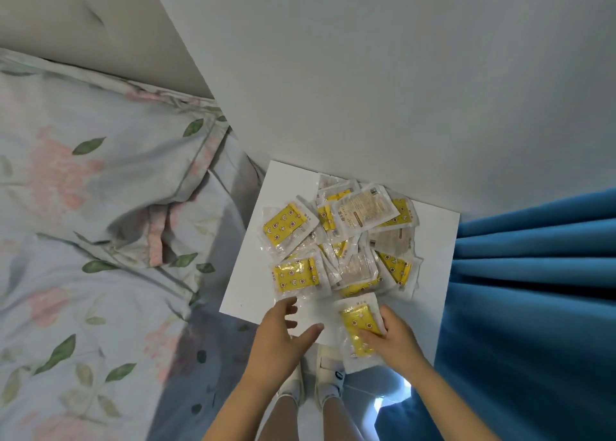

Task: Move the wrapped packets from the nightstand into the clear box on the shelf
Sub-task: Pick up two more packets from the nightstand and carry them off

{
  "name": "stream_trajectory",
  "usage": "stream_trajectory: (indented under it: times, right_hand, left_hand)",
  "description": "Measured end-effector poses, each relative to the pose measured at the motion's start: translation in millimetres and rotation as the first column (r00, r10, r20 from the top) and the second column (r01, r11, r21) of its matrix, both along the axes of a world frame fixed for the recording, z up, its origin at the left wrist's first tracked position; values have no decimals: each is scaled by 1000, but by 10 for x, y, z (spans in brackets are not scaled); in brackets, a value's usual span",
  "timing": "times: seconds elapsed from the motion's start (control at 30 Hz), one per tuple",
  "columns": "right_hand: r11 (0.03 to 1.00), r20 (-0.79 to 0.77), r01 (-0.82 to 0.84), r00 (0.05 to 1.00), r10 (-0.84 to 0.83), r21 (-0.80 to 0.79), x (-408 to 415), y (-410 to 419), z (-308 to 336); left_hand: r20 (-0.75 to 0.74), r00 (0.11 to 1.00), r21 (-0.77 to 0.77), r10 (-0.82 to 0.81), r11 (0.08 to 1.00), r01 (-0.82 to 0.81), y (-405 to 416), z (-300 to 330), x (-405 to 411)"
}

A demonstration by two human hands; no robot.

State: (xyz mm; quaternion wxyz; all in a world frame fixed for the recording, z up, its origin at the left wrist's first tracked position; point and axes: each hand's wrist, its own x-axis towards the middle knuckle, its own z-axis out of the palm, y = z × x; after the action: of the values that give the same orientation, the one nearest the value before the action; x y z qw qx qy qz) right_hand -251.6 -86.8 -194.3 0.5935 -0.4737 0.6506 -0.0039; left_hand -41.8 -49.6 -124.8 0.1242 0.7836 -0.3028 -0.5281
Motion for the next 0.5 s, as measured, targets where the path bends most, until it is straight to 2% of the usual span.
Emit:
stream_trajectory:
  times: [0.07,0.13,0.2,0.23,0.27,0.33,0.37,0.43,0.5]
  right_hand:
    - [972,219,182,952,-212,152,317,17,229]
    - [950,376,186,885,-273,252,647,-2,430]
    - [952,447,165,854,-268,256,938,-51,526]
    - [950,439,227,846,-302,215,1067,-75,516]
    - [933,386,332,850,-359,138,1184,-102,457]
    - [852,175,521,845,-505,-57,1368,-149,200]
    - [837,24,525,849,-528,-153,1456,-179,65]
    - [896,-274,377,859,-433,-234,1585,-220,-162]
    - [951,-438,219,849,-295,-217,1652,-254,-287]
  left_hand:
    - [-170,969,91,180,982,-167,-17,-14,9]
    - [-360,886,126,293,956,-265,-25,-11,56]
    - [-418,814,108,403,912,-396,-7,1,144]
    - [-401,789,94,466,877,-471,5,-1,211]
    - [-369,769,80,522,842,-533,19,-13,286]
    - [-303,740,56,601,786,-616,52,-27,454]
    - [-292,726,42,623,767,-640,68,-23,540]
    - [-280,731,21,622,766,-643,107,-8,684]
    - [-286,752,16,594,787,-616,159,11,794]
